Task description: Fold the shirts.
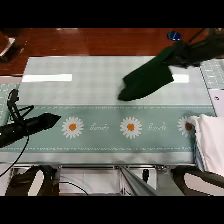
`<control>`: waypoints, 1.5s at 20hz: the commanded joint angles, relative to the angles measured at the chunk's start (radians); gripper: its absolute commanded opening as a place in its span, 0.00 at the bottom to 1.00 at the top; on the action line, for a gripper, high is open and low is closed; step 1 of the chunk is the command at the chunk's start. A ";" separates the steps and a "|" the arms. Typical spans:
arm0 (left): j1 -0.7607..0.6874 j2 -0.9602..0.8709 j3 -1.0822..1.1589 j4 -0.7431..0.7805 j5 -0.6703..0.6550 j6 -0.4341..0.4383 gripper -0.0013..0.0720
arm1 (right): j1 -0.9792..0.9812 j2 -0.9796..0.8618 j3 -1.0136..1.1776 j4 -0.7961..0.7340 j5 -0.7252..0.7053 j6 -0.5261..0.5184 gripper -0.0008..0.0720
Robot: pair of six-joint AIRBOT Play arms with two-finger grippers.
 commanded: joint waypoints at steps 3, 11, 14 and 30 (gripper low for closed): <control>0.000 -0.001 0.000 0.000 0.001 0.000 0.04 | -0.294 0.015 0.224 -0.083 0.314 0.077 0.04; 0.000 -0.001 0.000 -0.001 0.001 0.000 0.04 | -0.680 0.163 0.248 -0.176 0.404 0.132 0.04; 0.000 -0.001 0.000 -0.001 0.001 0.000 0.04 | -0.771 0.258 0.148 -0.263 0.405 0.155 0.04; -0.001 -0.042 0.000 -0.001 0.017 0.041 0.04 | -0.862 0.591 -0.604 -0.737 0.236 0.105 0.57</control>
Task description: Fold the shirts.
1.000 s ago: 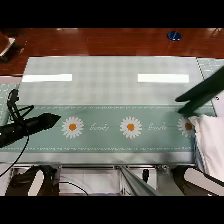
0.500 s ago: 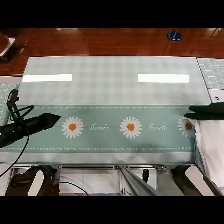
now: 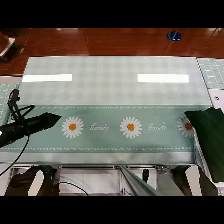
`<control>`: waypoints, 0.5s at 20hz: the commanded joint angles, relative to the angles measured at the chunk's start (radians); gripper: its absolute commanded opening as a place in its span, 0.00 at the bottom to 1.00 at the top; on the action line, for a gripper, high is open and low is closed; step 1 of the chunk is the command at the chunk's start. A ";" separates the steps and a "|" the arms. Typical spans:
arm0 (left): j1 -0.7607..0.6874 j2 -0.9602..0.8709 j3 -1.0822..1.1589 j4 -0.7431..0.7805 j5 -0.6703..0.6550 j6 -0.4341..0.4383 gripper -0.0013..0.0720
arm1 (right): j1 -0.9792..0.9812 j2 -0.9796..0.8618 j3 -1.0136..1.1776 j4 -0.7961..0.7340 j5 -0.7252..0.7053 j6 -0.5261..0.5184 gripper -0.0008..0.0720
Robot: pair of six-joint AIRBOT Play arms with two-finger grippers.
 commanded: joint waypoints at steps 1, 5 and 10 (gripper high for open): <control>0.000 -0.027 0.002 -0.002 0.040 0.044 0.04 | 0.109 -0.004 -0.009 -0.027 -0.148 -0.003 0.53; -0.006 -0.126 0.175 -0.103 0.084 0.103 0.04 | 0.352 -0.130 0.198 0.250 -0.304 -0.032 0.04; -0.179 -0.270 0.596 -0.132 0.091 0.150 0.04 | 0.866 -0.274 0.343 0.453 -0.612 -0.032 0.04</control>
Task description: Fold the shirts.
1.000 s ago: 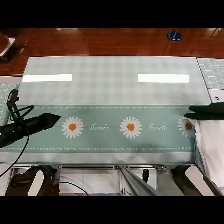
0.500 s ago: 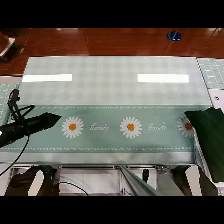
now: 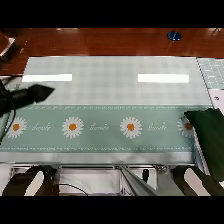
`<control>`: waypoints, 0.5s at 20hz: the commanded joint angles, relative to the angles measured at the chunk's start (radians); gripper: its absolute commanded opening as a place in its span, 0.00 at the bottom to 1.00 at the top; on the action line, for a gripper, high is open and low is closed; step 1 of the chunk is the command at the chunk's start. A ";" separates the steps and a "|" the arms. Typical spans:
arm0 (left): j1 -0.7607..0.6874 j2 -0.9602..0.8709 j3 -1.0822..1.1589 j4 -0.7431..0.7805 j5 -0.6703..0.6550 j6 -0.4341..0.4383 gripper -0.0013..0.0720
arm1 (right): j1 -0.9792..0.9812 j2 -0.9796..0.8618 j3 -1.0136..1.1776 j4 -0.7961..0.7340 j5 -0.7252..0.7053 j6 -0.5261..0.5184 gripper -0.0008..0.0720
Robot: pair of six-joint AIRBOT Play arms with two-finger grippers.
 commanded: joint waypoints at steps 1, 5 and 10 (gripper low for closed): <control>-0.145 -0.069 0.203 0.027 0.067 0.045 0.04 | 0.396 -0.117 0.064 0.028 -0.195 -0.005 0.04; -0.334 -0.143 0.131 0.515 0.173 -0.180 0.04 | 0.699 -0.306 0.000 -0.291 -0.178 0.169 0.04; -0.244 -0.233 0.129 0.638 0.112 -0.373 0.04 | 0.691 -0.402 -0.131 -0.379 -0.177 0.294 0.04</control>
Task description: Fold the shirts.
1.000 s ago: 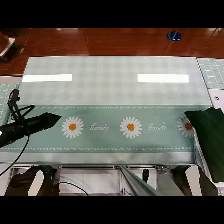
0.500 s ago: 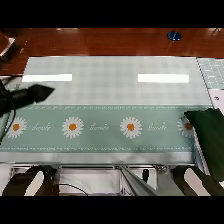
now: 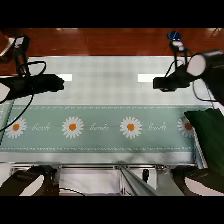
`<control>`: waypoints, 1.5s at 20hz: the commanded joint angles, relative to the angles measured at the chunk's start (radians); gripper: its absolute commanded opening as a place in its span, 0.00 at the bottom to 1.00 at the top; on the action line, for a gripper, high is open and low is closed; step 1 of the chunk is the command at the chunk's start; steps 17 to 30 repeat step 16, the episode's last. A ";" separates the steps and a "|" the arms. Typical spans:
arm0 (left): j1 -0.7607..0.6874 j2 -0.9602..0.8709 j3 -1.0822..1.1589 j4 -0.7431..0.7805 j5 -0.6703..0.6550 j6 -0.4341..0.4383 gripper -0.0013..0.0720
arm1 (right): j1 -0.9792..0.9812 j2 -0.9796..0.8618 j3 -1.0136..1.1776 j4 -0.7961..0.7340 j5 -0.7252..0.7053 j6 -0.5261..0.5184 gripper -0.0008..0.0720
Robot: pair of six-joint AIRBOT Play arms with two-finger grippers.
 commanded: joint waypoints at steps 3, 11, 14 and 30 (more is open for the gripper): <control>0.040 -0.040 0.000 0.114 -0.014 -0.106 0.04 | 0.038 -0.042 -0.054 -0.103 0.018 0.071 0.04; 0.040 -0.040 0.000 0.114 0.035 -0.106 0.04 | 0.038 -0.038 -0.054 -0.104 0.018 0.071 0.04; 0.040 -0.040 0.000 0.114 0.035 -0.106 0.04 | 0.038 -0.038 -0.054 -0.104 0.018 0.071 0.04; 0.040 -0.040 0.000 0.114 0.035 -0.106 0.04 | 0.038 -0.038 -0.054 -0.104 0.018 0.071 0.04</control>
